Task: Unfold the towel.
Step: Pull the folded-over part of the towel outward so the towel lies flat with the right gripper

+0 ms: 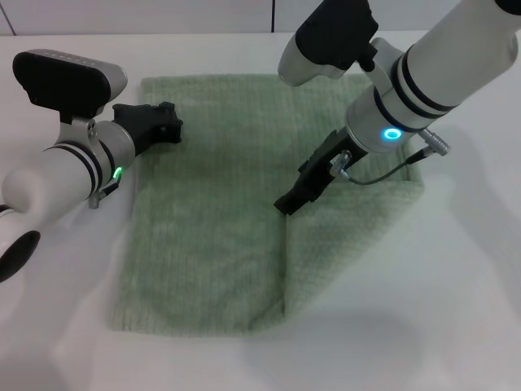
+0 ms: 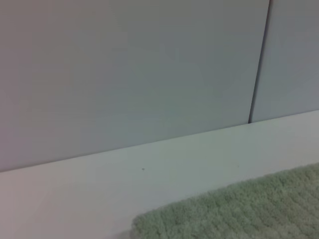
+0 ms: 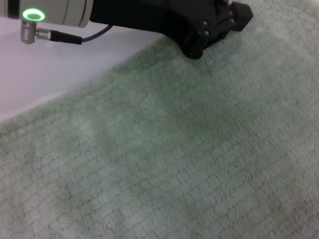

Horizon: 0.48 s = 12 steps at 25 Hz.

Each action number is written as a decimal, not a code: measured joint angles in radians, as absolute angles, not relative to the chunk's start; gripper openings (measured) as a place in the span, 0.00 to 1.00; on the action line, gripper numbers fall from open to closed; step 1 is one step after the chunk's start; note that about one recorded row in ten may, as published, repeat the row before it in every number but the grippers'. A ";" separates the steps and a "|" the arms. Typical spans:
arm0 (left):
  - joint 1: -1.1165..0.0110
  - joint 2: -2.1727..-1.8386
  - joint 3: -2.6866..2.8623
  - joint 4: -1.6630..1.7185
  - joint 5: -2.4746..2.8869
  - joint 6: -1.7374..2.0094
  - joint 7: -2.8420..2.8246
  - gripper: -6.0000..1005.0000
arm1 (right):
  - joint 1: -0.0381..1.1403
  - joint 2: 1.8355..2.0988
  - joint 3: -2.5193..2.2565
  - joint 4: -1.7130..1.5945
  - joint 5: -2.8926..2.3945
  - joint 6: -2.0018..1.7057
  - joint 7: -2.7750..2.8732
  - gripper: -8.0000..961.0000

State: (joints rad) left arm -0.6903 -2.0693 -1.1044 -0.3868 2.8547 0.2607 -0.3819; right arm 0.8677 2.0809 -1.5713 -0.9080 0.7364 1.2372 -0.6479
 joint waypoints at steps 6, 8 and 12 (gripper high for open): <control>-0.690 -2.069 -1.104 -0.388 2.855 0.261 -0.382 0.05 | 0.883 2.083 -1.571 -0.871 0.750 1.234 -0.665 0.77; -0.690 -2.069 -1.104 -0.388 2.855 0.261 -0.382 0.05 | 0.888 2.083 -1.571 -0.864 0.753 1.231 -0.669 0.77; -0.689 -2.069 -1.104 -0.388 2.855 0.261 -0.382 0.06 | 0.891 2.083 -1.571 -0.858 0.754 1.223 -0.671 0.76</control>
State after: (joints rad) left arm -0.6887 -2.0693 -1.1044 -0.3882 2.8547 0.2608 -0.3819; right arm 0.8910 2.0832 -1.5707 -0.8576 0.7538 1.2228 -0.6713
